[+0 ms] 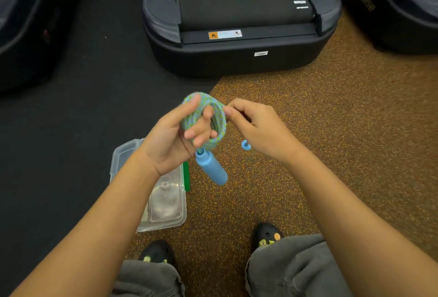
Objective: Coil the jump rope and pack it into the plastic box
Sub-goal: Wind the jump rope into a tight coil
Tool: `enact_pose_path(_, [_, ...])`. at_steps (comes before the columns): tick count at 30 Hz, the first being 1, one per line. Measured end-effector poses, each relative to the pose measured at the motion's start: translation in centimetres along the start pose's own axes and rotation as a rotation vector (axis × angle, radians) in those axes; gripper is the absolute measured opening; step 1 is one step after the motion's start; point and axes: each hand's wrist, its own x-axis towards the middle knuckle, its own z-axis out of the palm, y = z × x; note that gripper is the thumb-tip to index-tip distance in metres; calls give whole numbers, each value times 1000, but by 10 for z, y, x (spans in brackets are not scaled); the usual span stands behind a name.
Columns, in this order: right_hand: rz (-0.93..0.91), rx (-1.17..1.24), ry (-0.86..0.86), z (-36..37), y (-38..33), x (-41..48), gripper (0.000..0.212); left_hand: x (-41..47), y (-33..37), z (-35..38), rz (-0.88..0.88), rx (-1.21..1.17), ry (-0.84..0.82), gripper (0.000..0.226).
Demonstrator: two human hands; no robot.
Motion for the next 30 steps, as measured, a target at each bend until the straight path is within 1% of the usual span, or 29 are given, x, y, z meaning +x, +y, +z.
enact_pose_path(2, [8, -59, -37, 2, 2, 0, 23, 0, 4, -4, 64, -217, -33, 48])
enact_pose_path(3, [16, -83, -66, 4, 2, -1, 25, 0, 6, -8, 95, -287, -33, 52])
enact_pose_path(4, [20, -101, -98, 6, 2, -1, 25, 1, 6, -11, 125, -319, -2, 53])
enact_pose_path(6, [12, -129, -170, 12, 0, -3, 22, 3, 5, -14, 172, -287, 126, 51])
enact_pose_path(9, [-12, -168, -265, 19, -3, -6, 13, 6, -1, -12, 203, -102, 280, 44])
enact_pose_path(11, [-36, -201, -304, 20, -4, -7, 16, 9, -5, -8, 201, 63, 362, 41])
enact_pose_path(13, [-78, -234, -329, 19, -7, -9, 18, 12, -10, -6, 188, 303, 411, 36])
enact_pose_path(14, [-92, -238, -339, 19, -8, -10, 18, 12, -12, -7, 173, 465, 414, 41])
enact_pose_path(16, [-111, -219, -340, 17, -10, -11, 15, 13, -18, -9, 140, 754, 395, 37])
enact_pose_path(17, [-121, -209, -331, 16, -10, -11, 14, 13, -21, -10, 102, 851, 382, 34])
enact_pose_path(18, [-129, -201, -317, 14, -10, -11, 13, 12, -23, -12, 53, 930, 372, 35])
enact_pose_path(20, [-132, -182, -288, 8, -9, -10, 10, 8, -25, -10, -17, 1023, 337, 51])
enact_pose_path(22, [-124, -163, -254, 3, -7, -10, 12, 5, -23, -8, -63, 1067, 250, 68])
enact_pose_path(23, [-120, -154, -231, 1, -6, -10, 12, 4, -22, -7, -92, 1063, 194, 75])
enact_pose_path(25, [-111, -117, -191, -2, -5, -10, 12, 3, -19, -5, -140, 1007, 94, 78])
enact_pose_path(28, [-87, -25, -130, -8, -5, -9, 10, 1, -16, -2, -183, 804, -10, 73])
enact_pose_path(30, [-56, 36, -76, -12, -3, -7, 14, 0, -13, -1, -173, 661, -33, 65])
